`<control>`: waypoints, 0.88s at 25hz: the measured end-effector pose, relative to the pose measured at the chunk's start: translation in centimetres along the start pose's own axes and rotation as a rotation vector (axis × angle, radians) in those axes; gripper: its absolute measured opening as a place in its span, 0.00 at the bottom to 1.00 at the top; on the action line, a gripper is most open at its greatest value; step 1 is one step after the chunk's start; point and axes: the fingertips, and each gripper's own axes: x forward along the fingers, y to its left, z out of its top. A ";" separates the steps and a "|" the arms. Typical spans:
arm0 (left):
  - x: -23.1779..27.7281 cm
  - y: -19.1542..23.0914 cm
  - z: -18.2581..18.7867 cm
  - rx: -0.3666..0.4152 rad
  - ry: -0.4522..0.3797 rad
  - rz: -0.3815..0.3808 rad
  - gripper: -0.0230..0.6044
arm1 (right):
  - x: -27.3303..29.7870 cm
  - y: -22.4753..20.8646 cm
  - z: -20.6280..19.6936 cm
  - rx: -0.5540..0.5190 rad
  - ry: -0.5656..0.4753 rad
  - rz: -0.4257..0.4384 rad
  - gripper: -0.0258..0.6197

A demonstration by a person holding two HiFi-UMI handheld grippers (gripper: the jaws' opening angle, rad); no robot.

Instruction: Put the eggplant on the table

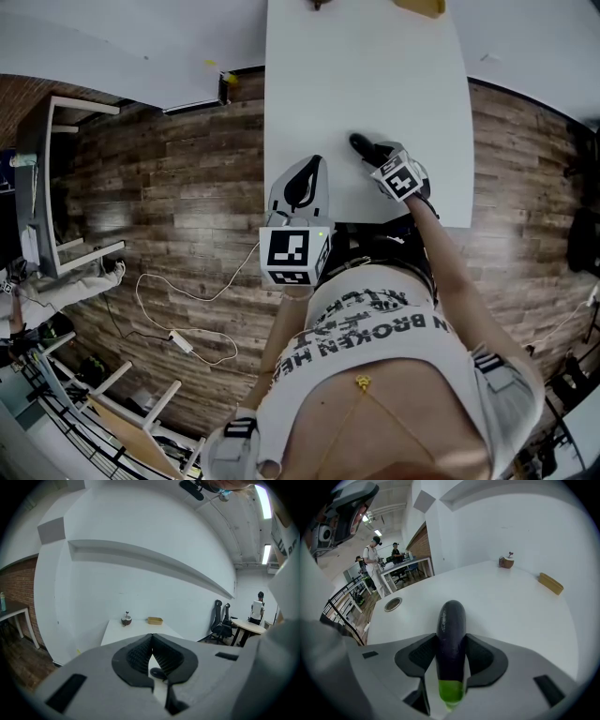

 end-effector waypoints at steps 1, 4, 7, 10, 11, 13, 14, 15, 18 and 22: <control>0.0 -0.1 -0.1 0.000 -0.001 0.000 0.05 | 0.0 0.0 -0.1 0.001 -0.001 0.000 0.34; -0.1 -0.1 -0.1 0.003 -0.003 -0.001 0.05 | 0.1 0.0 -0.1 0.001 -0.008 -0.001 0.34; -0.3 -0.1 -0.1 0.002 -0.001 -0.002 0.05 | 0.0 0.1 0.0 -0.001 -0.009 -0.004 0.34; -0.3 -0.3 -0.1 0.002 -0.001 -0.004 0.05 | -0.1 0.1 -0.1 -0.001 -0.010 -0.008 0.34; -0.3 -0.3 -0.1 0.002 -0.001 -0.006 0.05 | -0.1 0.1 -0.1 -0.002 -0.012 -0.010 0.34; -0.4 -0.4 -0.1 0.004 -0.003 -0.008 0.05 | -0.1 0.1 -0.1 -0.002 -0.017 -0.013 0.34; -0.4 -0.4 -0.1 0.004 -0.004 -0.010 0.05 | -0.1 0.2 -0.1 -0.002 -0.018 -0.014 0.34; -0.4 -0.4 0.0 0.005 -0.005 -0.011 0.05 | -0.1 0.2 -0.1 -0.001 -0.019 -0.014 0.34; -0.4 -0.4 0.1 0.006 -0.005 -0.013 0.05 | -0.2 0.2 0.0 -0.001 -0.018 -0.013 0.34; -0.5 -0.6 0.0 0.008 -0.007 -0.012 0.05 | -0.2 0.1 -0.2 -0.001 -0.022 -0.015 0.34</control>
